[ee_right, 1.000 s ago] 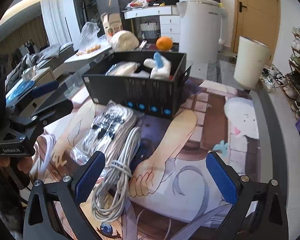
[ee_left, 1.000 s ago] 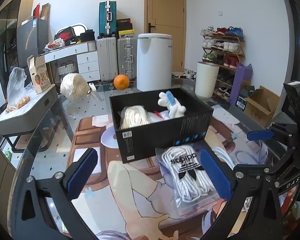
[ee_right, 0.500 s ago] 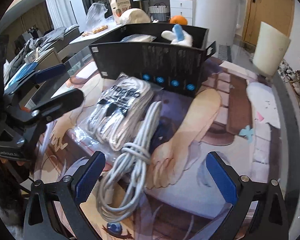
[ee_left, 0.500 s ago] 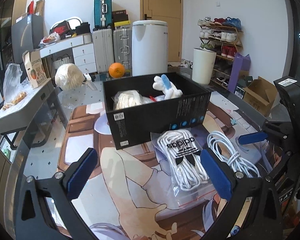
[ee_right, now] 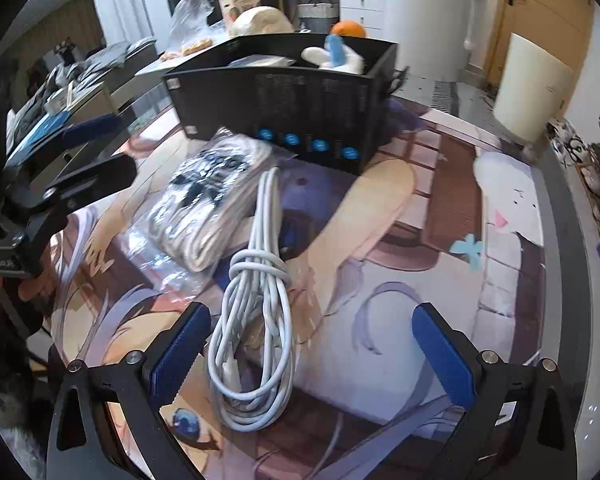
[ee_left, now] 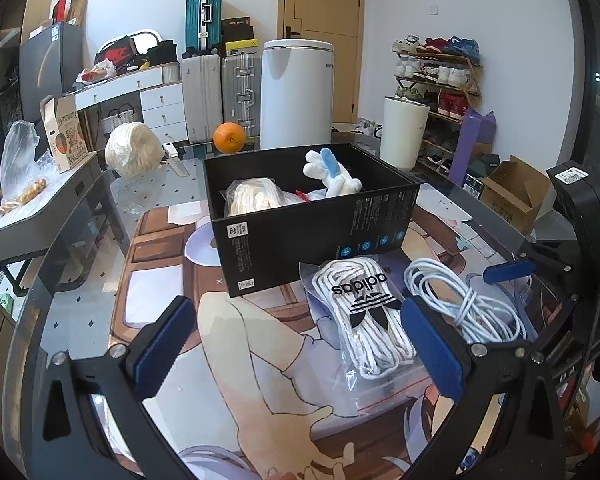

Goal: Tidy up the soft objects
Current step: 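Withdraw both grippers from the box toward the bagged laces and white cable, then close the right gripper on the white cable coil while the left grasps the bagged Adidas laces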

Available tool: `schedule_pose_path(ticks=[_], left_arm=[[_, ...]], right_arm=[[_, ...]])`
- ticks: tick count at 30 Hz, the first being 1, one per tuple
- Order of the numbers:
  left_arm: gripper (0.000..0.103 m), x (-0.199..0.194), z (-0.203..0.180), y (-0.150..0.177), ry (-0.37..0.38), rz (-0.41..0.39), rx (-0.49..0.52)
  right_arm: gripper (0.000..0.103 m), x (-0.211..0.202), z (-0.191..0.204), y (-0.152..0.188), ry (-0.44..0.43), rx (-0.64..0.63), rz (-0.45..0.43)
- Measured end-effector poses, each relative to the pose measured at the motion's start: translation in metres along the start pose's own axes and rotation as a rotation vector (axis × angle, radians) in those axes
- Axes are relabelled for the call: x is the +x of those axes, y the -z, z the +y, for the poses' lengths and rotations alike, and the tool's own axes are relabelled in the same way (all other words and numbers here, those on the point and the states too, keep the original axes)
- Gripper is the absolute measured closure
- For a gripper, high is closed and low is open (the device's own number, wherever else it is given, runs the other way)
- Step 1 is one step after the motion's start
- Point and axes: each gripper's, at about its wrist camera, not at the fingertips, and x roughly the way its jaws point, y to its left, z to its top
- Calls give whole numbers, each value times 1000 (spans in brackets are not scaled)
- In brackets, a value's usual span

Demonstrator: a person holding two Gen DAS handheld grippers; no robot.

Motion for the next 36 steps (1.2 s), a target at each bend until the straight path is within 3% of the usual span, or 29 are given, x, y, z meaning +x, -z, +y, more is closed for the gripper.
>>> schedule_pose_path(ticks=[11,20,22,24,28,30,36], left_arm=[[0,0,1,0,2,2,9],[0,0,2,0,2,6,0],[0,0,2,0,1,7,2],[0,1,2,0,2,9,4],[0,0,0,0,1,10,15],[0,2,-1,-1,2,12,16],[0,4,-7,-1,-1,25,39]], right_arm=[[1,10,-6,-10,82,60,-50],[2,13,-5,-12,91,80,-47],[9,12,-4,-11,92,77,-54],[27,8,0,-10,83,59,-70],[44,4,5,-10,71,36,-92],[61,2,9,-10,54,15,-101],[70,0,13,-9,28,-1,-113]])
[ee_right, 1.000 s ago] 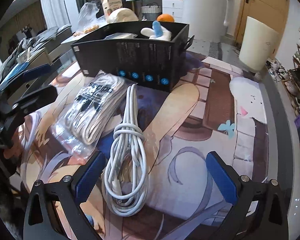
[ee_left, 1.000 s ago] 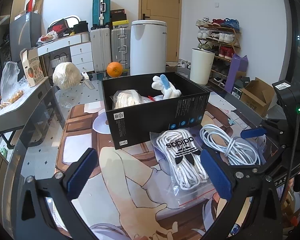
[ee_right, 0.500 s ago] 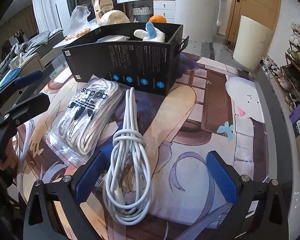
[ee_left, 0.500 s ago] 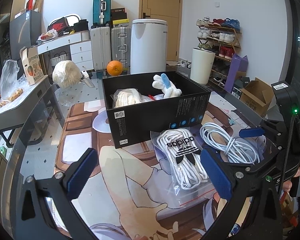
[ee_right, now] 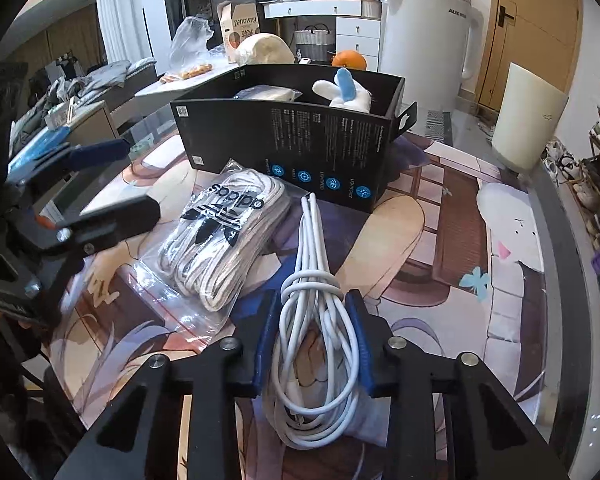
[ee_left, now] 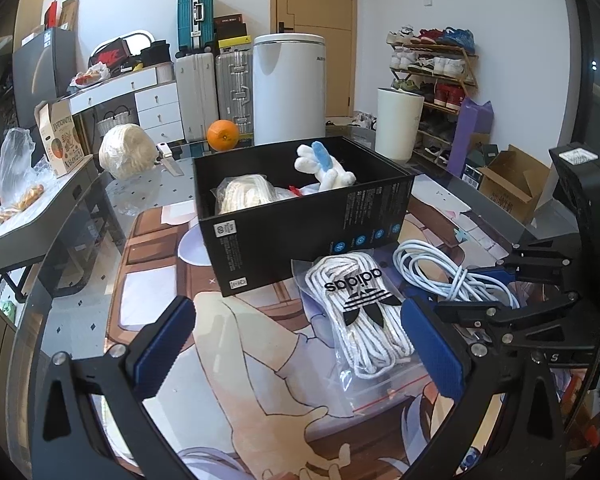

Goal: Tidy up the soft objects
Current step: 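Close the right gripper on the white cable coil while the left grasps the bagged Adidas laces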

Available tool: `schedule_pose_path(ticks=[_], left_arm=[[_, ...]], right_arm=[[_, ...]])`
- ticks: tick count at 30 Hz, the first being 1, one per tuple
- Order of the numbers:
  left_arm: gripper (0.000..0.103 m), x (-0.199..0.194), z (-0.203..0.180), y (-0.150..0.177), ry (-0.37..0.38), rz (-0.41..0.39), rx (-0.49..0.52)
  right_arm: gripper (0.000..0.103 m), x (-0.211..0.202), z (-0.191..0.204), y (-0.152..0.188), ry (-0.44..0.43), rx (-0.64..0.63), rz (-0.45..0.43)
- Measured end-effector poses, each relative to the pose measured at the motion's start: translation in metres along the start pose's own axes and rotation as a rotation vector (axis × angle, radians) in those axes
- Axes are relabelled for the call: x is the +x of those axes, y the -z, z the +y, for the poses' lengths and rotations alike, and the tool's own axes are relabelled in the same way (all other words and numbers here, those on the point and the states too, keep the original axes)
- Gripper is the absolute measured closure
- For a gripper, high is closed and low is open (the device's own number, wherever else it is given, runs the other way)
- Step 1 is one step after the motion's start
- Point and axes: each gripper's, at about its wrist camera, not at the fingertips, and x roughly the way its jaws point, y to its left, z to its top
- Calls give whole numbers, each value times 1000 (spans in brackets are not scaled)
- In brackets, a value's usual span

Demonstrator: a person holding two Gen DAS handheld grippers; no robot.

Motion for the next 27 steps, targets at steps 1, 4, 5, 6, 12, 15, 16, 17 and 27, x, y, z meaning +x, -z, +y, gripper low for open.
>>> schedule_pose_path(ticks=[1,4,5,6,12,15,16,17,27], left_arm=[[0,1,-2,0,2,3,3],[0,5,-7,-2,10,20,14],[0,6,-9,-3,9,26,21],[0,8,-13,-3,7,32,32],[0,26,-33,-4,-5,113,93],[0,39,-37,-5,-10,158,96],[0,41,-39,-5,-6,167,93],[0,44,-39,-5,1,175,87],[0,63,-39,-9,7,260,46]], right_arm=[[71,-1,-1,0,-9,8,-4],[72,-3,-4,0,-5,14,-14],[72,-4,-5,-1,-4,14,-14],[72,-5,-6,-1,-8,16,-14],[73,-9,-10,0,-9,21,-16],[73,-9,-11,0,-5,17,-9],[73,-8,-12,0,-2,15,-5],[73,-8,-12,1,0,12,3],[73,-7,-14,4,7,-1,26]])
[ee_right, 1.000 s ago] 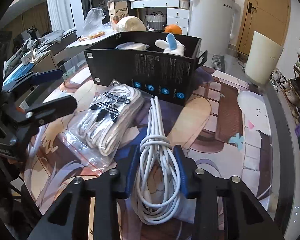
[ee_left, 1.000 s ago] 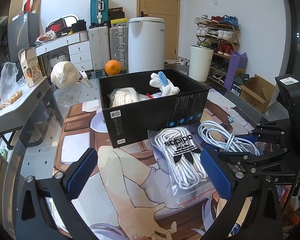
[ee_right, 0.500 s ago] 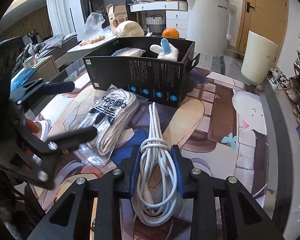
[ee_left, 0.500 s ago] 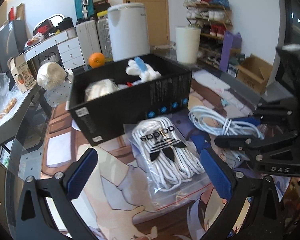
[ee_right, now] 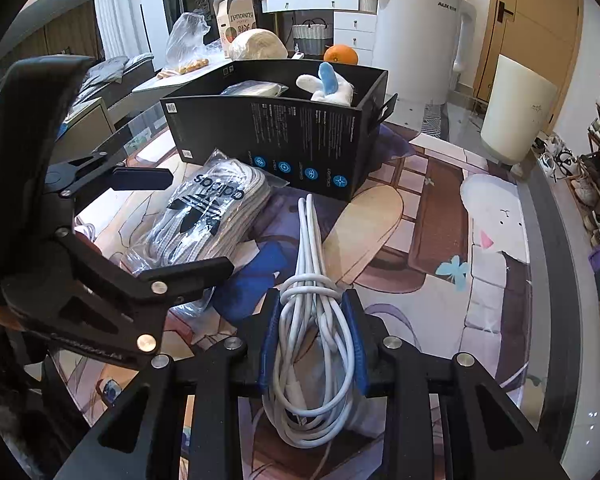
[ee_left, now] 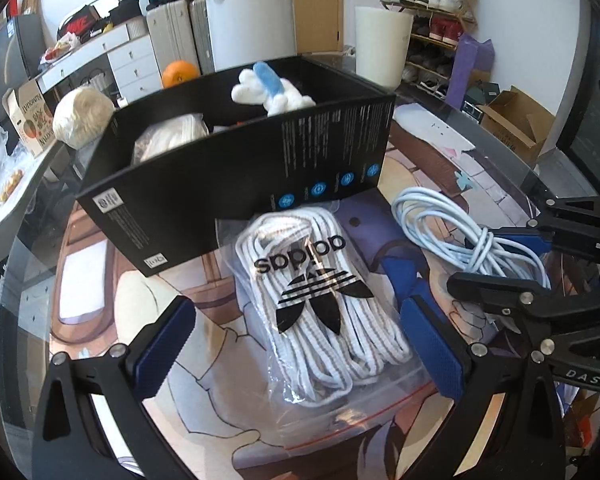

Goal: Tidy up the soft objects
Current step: 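Close the right gripper on the white cable coil while the left grasps the bagged Adidas laces, then lift the cable coil with the right gripper toward the box while the left carries the laces bag there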

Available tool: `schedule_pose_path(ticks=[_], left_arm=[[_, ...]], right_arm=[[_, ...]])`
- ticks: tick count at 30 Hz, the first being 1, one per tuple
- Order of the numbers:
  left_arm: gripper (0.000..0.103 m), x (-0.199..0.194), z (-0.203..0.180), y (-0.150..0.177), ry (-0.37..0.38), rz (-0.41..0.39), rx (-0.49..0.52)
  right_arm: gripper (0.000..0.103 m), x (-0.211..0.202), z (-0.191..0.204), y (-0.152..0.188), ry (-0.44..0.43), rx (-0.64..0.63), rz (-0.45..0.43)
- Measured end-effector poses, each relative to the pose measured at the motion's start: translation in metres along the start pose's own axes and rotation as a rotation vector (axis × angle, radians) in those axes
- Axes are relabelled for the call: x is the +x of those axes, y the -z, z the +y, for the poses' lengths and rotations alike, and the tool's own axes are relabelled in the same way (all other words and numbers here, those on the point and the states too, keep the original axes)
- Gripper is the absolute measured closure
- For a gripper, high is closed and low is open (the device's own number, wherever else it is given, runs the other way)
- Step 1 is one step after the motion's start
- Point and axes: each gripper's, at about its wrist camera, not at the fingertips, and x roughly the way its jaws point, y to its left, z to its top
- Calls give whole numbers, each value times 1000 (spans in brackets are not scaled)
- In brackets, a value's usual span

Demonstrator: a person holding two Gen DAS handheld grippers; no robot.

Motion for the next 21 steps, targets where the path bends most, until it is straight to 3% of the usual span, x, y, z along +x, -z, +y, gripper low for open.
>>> schedule_pose_path(ticks=[4,8,11,15,21], left_arm=[[1,1,2,1,4,3,-20],[12,-1,5,3,29,1,-29],[26,-3,3,3,28,-10,-22],[58,-9,3,6,54,-37,-4],[67,-18,4,9,80,-74,4]], right_arm=[[73,0,0,1,2,-2,3],[73,0,3,2,8,-15,10],[73,0,3,2,7,-16,9],[73,0,3,2,4,-15,9],[72,0,2,2,7,-14,8]])
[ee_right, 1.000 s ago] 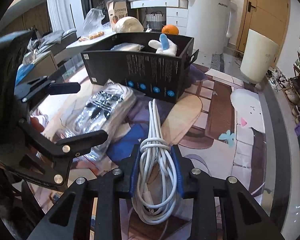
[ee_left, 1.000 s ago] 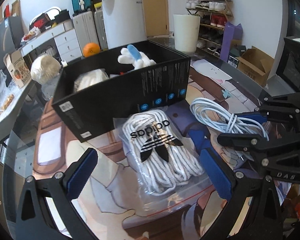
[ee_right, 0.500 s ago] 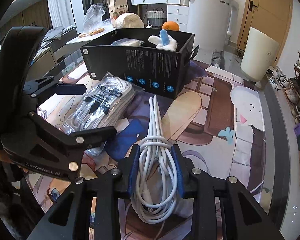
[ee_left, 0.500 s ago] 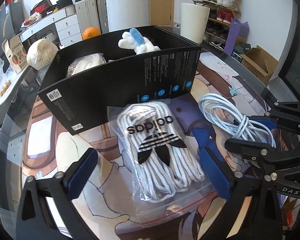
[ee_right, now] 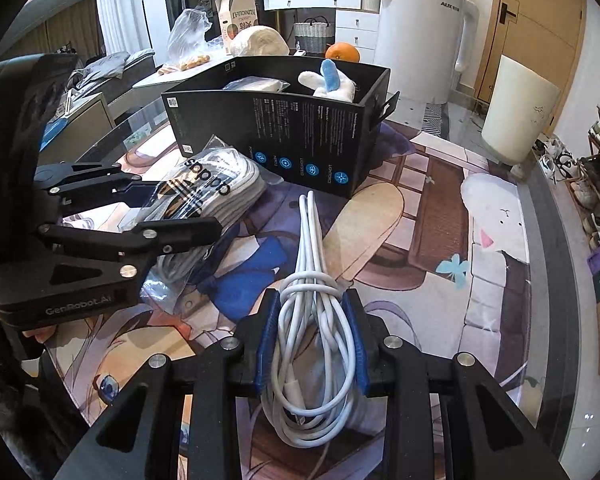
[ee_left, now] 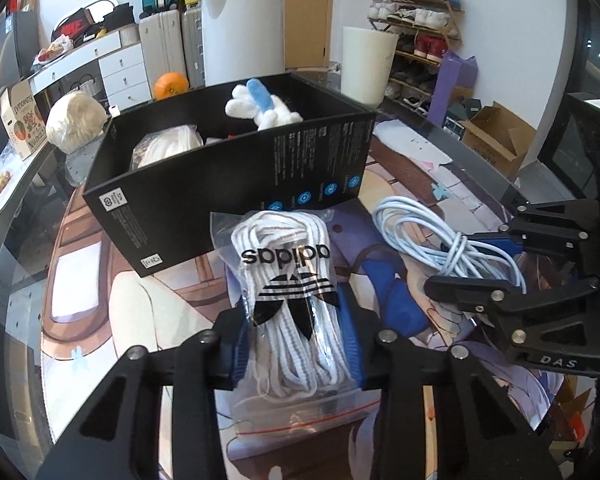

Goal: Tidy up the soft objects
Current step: 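Lift the cable coil with the right gripper toward the box while the left carries the laces bag there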

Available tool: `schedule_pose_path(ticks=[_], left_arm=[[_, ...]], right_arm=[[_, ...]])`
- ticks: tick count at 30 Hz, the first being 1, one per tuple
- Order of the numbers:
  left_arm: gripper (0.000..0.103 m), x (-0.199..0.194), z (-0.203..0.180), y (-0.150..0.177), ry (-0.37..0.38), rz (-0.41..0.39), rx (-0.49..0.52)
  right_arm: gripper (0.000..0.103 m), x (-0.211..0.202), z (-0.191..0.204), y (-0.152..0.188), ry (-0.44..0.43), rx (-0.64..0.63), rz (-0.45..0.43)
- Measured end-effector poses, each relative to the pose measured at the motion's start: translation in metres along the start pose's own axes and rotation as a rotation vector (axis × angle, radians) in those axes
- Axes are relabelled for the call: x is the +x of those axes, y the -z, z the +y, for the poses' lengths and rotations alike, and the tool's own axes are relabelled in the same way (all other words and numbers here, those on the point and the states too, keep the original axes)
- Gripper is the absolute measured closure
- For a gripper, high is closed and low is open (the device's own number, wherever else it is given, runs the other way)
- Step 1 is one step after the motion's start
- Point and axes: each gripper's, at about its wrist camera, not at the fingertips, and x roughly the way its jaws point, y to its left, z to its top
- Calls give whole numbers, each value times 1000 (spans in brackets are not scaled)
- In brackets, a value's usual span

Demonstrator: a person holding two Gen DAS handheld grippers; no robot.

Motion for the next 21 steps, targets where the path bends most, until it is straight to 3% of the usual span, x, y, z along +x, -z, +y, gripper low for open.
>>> schedule_pose_path(ticks=[10,21], left_arm=[[67,-22,8,4,20,-79,-25],[67,-53,30,1,7,-180,-79]], right_arm=[[72,0,0,-2,7,25,-4],[73,-20,8,-9,-18,25,-103]])
